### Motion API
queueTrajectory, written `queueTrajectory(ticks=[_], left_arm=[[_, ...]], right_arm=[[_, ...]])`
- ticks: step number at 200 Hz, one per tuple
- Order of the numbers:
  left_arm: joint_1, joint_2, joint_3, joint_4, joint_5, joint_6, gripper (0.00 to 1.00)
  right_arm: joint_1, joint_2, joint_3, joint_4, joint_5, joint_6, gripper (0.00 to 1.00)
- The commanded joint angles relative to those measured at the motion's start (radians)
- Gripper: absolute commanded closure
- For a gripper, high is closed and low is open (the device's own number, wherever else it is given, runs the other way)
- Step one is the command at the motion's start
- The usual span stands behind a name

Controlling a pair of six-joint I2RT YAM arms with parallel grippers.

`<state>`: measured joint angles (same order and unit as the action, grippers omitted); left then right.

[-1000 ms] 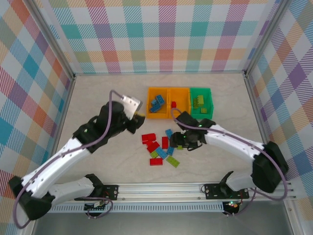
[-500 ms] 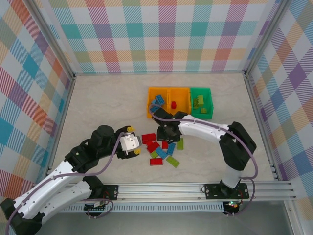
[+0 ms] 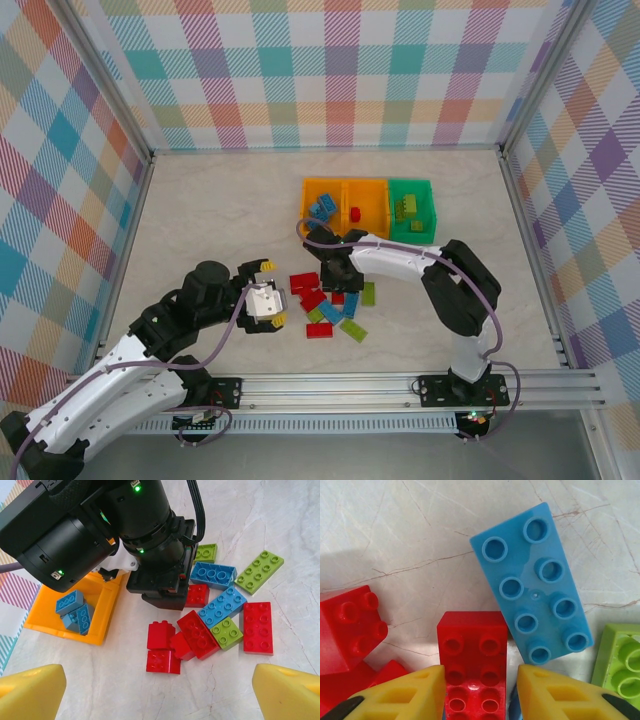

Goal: Sort the legos into containers by color

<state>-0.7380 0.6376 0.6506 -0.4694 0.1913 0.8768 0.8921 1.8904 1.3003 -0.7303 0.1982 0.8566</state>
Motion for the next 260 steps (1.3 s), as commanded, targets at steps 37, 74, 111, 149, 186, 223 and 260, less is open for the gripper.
queueTrajectory(ticks=[37,74,111,149,186,223,260], left_arm=[[0.002,-0.005,-0.012,0.009,0.03,0.024,0.02],[0.002,-0.007,-0.017,0.008,0.036,0.035,0.0],[0.003,-0.01,-0.018,0.006,0.038,0.038,0.0],[0.003,-0.01,-0.019,0.006,0.039,0.04,0.0],[0.004,-0.01,-0.021,0.005,0.038,0.042,0.0],[0.003,-0.011,-0.022,0.005,0.046,0.045,0.0],[0.003,-0.014,-0.023,0.005,0.067,0.051,0.0]], right_arm=[[0.013,0.085,0.062,-0.052,0.024,0.001,0.57],[0.013,0.087,0.062,-0.032,0.026,-0.008,0.59],[0.012,0.09,0.054,0.011,-0.002,-0.007,0.55],[0.011,0.123,0.063,0.017,-0.016,-0.002,0.51],[0.006,0.088,0.036,0.045,0.006,0.009,0.66],[-0.013,0.015,0.016,0.065,0.018,-0.005,0.67],[-0.056,-0.154,-0.023,0.103,0.047,-0.04,0.67]])
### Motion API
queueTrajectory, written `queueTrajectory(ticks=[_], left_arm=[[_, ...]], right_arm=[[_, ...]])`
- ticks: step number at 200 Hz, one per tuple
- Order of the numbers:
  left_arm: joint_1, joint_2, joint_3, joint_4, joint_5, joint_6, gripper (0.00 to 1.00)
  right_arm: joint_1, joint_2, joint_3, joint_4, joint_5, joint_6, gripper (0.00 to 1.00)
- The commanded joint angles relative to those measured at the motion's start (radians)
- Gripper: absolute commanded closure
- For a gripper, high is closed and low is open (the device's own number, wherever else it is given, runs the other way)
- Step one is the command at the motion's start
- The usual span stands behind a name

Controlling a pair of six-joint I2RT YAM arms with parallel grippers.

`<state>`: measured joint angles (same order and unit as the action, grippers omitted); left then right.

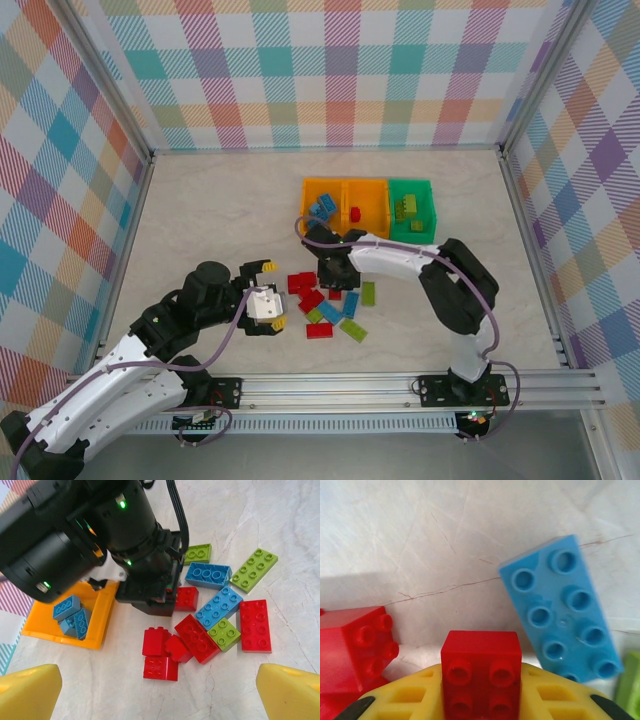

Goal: Sort the legos into containers by color

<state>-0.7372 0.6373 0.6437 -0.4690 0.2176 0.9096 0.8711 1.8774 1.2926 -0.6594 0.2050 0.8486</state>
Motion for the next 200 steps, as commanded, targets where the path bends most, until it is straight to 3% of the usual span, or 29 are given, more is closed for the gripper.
queueTrajectory(ticks=[1,46,92,109,144,181,200], left_arm=[[0.003,-0.014,-0.016,0.004,0.041,0.018,0.0],[0.009,-0.011,-0.022,0.022,0.047,0.02,0.0],[0.015,-0.014,-0.032,0.066,0.0,-0.008,0.0],[0.017,-0.017,-0.033,0.076,-0.027,-0.023,0.0],[0.027,-0.037,-0.059,0.117,-0.051,-0.037,0.0],[0.038,-0.022,-0.077,0.16,-0.062,-0.065,0.0],[0.047,0.009,-0.073,0.24,-0.102,-0.17,0.0]], right_arm=[[-0.035,-0.141,-0.016,0.032,0.04,-0.032,0.67],[-0.209,-0.243,0.006,0.104,0.124,-0.191,0.67],[-0.389,-0.022,0.247,0.126,0.127,-0.354,0.68],[-0.41,0.072,0.358,0.103,0.143,-0.378,0.66],[-0.422,0.164,0.496,0.047,0.124,-0.392,0.52],[-0.426,0.076,0.477,0.021,0.106,-0.397,0.49],[-0.426,-0.037,0.394,0.028,0.037,-0.41,0.45]])
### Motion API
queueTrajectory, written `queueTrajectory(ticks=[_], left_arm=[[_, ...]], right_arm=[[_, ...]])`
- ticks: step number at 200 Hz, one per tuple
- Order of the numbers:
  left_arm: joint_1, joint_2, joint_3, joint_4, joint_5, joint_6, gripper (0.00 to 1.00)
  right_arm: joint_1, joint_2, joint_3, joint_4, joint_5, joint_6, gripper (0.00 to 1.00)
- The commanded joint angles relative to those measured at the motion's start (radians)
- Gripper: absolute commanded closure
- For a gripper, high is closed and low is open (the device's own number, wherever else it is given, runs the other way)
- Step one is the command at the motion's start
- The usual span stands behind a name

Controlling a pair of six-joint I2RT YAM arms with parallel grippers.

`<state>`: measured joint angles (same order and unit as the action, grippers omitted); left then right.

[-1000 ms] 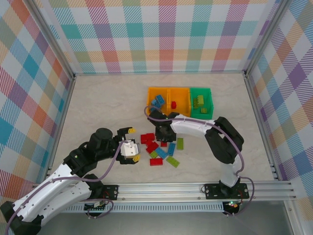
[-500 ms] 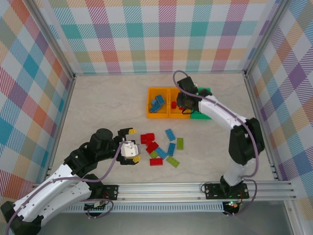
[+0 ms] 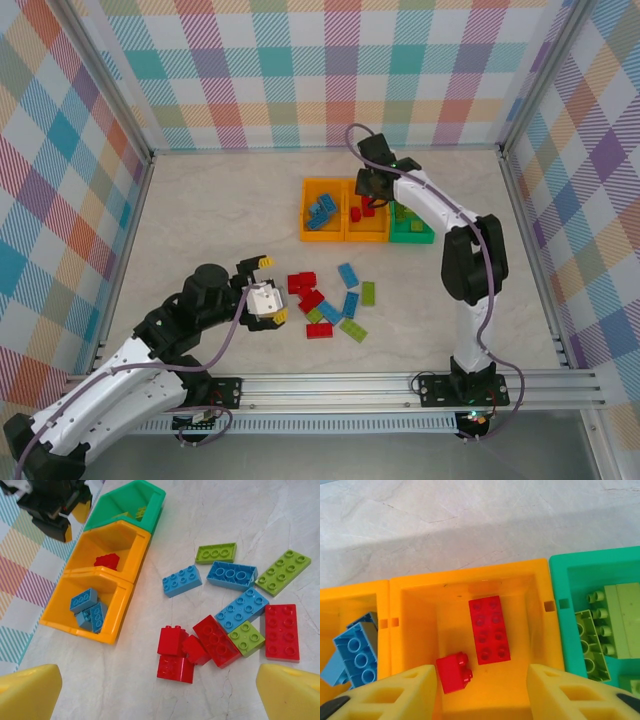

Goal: Sort the legos into containers by color

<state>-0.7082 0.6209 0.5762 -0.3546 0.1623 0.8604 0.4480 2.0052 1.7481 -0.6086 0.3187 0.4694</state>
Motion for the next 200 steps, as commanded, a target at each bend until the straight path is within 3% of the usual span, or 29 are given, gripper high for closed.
queueTrajectory(ticks=[1,41,62,100,139,200], left_arm=[[0.018,0.028,-0.004,0.129,-0.049,-0.132,0.0],[0.029,0.19,0.163,0.19,-0.067,-0.588,0.0],[0.003,0.323,0.245,0.226,-0.172,-0.86,0.01],[-0.126,0.661,0.515,0.035,-0.24,-1.097,0.02],[-0.235,0.932,0.619,0.04,-0.247,-1.525,0.13],[-0.249,1.233,0.811,-0.237,-0.332,-1.762,0.2]], right_arm=[[-0.003,-0.172,-0.066,-0.022,-0.086,-0.032,0.45],[-0.003,-0.497,-0.33,-0.008,-0.381,-0.14,0.27],[-0.003,-0.658,-0.469,-0.023,-0.381,-0.142,0.18],[-0.003,-0.994,-0.709,-0.003,-0.314,-0.108,0.0],[-0.008,-1.281,-0.962,0.111,-0.2,-0.072,0.0],[-0.008,-1.382,-1.036,0.036,-0.302,-0.09,0.0]])
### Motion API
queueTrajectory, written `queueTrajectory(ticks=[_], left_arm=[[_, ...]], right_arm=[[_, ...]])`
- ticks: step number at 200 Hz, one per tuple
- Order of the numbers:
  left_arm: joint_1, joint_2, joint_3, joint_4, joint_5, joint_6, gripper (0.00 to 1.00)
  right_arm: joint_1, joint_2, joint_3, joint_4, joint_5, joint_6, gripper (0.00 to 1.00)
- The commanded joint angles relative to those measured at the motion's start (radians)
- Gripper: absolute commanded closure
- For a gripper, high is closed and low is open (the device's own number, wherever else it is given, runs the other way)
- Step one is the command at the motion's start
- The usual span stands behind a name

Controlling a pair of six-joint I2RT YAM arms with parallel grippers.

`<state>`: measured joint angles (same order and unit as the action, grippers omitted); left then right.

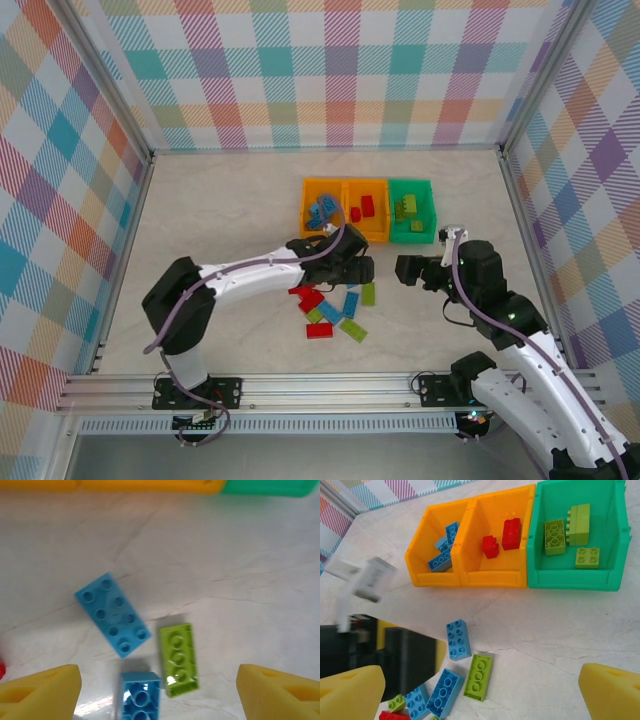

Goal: Sort the legos into containers by color

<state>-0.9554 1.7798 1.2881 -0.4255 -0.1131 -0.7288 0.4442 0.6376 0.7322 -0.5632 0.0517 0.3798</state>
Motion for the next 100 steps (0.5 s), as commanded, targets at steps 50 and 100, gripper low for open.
queueTrajectory(ticks=[50,100], left_arm=[[0.032,0.245,0.206,-0.24,0.01,-0.248,0.29],[0.05,0.296,0.219,-0.245,-0.01,-0.211,0.48]], right_arm=[[-0.004,-0.019,-0.016,-0.023,-0.041,-0.007,0.0],[-0.004,-0.014,-0.016,-0.027,-0.041,-0.004,0.0]])
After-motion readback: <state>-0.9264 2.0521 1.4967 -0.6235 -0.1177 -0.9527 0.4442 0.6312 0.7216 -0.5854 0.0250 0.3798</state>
